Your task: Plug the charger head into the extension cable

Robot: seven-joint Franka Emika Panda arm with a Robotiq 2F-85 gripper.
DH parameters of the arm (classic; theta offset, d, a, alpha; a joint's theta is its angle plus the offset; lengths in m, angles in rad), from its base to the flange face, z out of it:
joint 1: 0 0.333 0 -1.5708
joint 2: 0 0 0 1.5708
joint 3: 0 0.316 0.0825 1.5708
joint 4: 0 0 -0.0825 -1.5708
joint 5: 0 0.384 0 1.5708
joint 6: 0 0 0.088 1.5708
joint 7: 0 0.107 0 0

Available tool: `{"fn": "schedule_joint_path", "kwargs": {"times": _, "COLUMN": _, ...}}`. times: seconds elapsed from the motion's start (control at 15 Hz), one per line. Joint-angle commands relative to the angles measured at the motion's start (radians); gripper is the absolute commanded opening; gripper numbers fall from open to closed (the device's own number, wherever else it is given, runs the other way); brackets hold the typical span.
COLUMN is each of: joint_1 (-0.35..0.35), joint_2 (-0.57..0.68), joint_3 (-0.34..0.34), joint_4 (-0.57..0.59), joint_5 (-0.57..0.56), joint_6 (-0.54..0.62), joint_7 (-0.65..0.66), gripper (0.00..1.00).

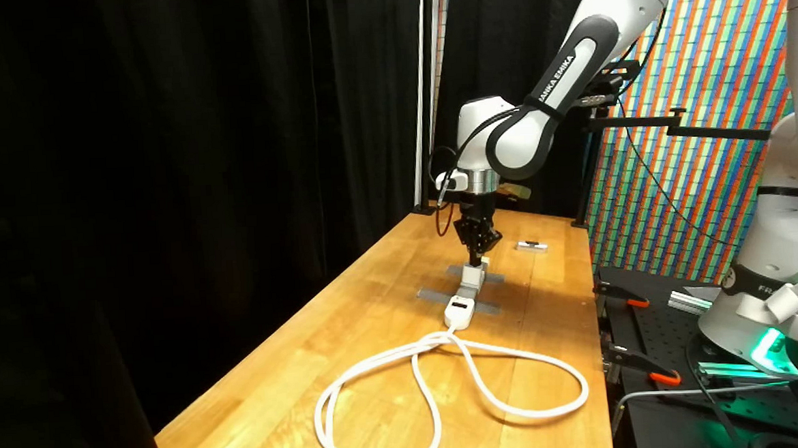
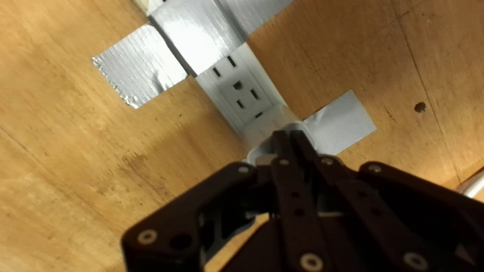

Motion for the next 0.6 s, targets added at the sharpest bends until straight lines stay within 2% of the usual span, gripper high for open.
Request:
{"fn": "schedule_joint_path", "kwargs": {"times": 0.0, "joint_1": -0.032, "joint_2": 0.076, "joint_3": 0.021, "joint_4": -0.014, "joint_5": 0.058, "joint_6": 0.018, "joint_7": -0.038, "gripper": 0.09}}
{"fn": "schedule_joint_path", "kwargs": {"times": 0.13, "joint_1": -0.036, "joint_2": 0.069, "joint_3": 0.021, "joint_4": -0.014, "joint_5": 0.072, "joint_6": 0.015, "joint_7": -0.042, "gripper": 0.09}}
{"fn": "schedule_joint_path", "kwargs": {"times": 0.2, "joint_1": -0.046, "joint_2": 0.058, "joint_3": 0.029, "joint_4": -0.010, "joint_5": 0.097, "joint_6": -0.003, "joint_7": -0.062, "gripper": 0.34}}
{"fn": "schedule_joint_path", "kwargs": {"times": 0.27, "joint_1": -0.048, "joint_2": 0.034, "joint_3": 0.029, "joint_4": -0.010, "joint_5": 0.104, "joint_6": -0.016, "joint_7": -0.068, "gripper": 0.35}}
{"fn": "schedule_joint_path", "kwargs": {"times": 0.53, "joint_1": -0.042, "joint_2": -0.065, "joint_3": 0.037, "joint_4": -0.013, "joint_5": 0.104, "joint_6": -0.120, "joint_7": -0.108, "gripper": 0.65}}
